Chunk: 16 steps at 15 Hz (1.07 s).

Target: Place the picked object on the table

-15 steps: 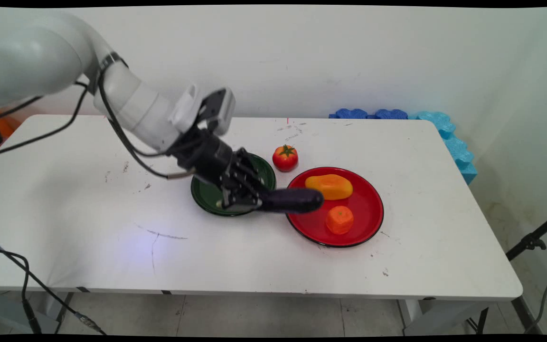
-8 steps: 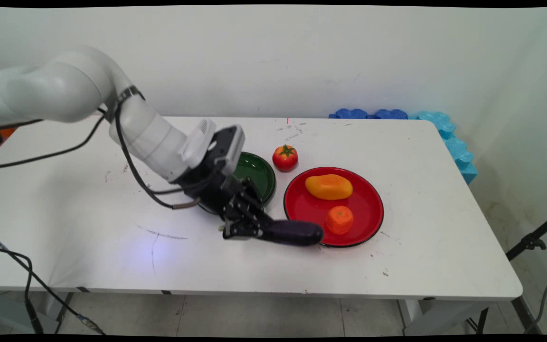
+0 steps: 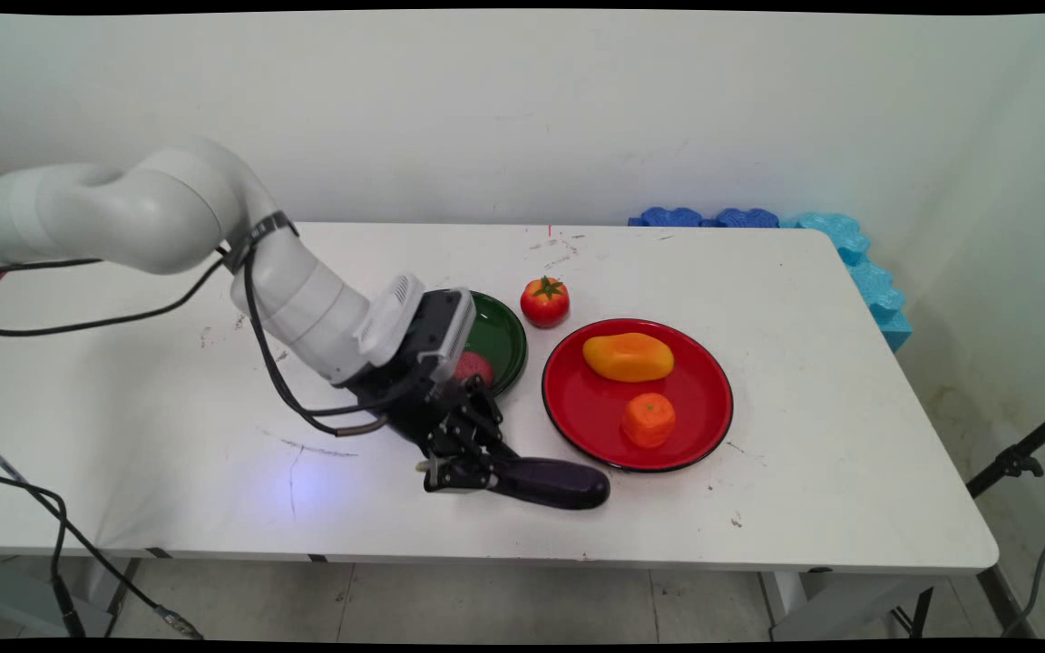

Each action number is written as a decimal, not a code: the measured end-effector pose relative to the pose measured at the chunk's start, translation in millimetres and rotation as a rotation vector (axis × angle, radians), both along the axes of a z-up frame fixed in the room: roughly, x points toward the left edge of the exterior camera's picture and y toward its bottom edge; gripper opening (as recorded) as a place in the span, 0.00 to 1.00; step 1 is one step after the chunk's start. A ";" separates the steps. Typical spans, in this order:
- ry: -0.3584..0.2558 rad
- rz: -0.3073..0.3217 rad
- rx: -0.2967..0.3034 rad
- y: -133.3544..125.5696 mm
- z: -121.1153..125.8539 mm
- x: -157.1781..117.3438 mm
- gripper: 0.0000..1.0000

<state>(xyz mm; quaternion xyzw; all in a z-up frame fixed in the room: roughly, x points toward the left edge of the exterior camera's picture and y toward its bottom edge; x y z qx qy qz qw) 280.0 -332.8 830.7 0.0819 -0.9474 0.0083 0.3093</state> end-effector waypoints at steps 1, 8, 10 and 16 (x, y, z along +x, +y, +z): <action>-0.003 -0.001 0.003 0.4 -4.1 -0.4 0.00; -0.022 0.006 0.014 -0.3 -23.2 -1.4 0.00; -0.026 0.010 0.017 -0.6 -27.6 -1.6 0.00; -0.039 0.027 0.020 -3.1 -39.1 -2.3 1.00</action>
